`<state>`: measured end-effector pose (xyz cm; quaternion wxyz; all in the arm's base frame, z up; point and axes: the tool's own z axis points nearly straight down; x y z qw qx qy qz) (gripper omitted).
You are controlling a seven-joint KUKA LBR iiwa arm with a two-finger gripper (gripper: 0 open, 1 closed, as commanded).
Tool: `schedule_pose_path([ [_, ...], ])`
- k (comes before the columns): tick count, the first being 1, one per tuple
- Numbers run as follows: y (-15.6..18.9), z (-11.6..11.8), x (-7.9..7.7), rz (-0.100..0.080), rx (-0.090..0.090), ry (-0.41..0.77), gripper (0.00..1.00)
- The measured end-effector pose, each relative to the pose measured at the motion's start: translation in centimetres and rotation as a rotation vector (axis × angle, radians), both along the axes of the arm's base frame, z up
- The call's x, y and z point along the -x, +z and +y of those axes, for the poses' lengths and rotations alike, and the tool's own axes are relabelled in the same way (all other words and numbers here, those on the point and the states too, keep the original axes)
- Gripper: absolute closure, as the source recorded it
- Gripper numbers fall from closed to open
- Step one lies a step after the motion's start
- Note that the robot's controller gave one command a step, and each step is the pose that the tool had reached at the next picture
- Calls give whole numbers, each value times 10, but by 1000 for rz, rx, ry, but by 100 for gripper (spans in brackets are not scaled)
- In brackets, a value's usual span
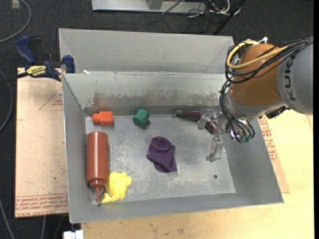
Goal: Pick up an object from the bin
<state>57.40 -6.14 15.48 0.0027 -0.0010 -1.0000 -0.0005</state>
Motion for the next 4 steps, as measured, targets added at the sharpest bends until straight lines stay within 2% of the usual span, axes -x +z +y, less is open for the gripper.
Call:
schedule_pose_path([
  [1, 5, 0, -1, -7, 1, 1, 0],
  [2, -12, 7, -15, -13, 2, 50, 0],
  [3, -44, 41, 5, -9, 0, 81, 0],
  [4, -48, 60, 16, -1, -2, 66, 0],
])
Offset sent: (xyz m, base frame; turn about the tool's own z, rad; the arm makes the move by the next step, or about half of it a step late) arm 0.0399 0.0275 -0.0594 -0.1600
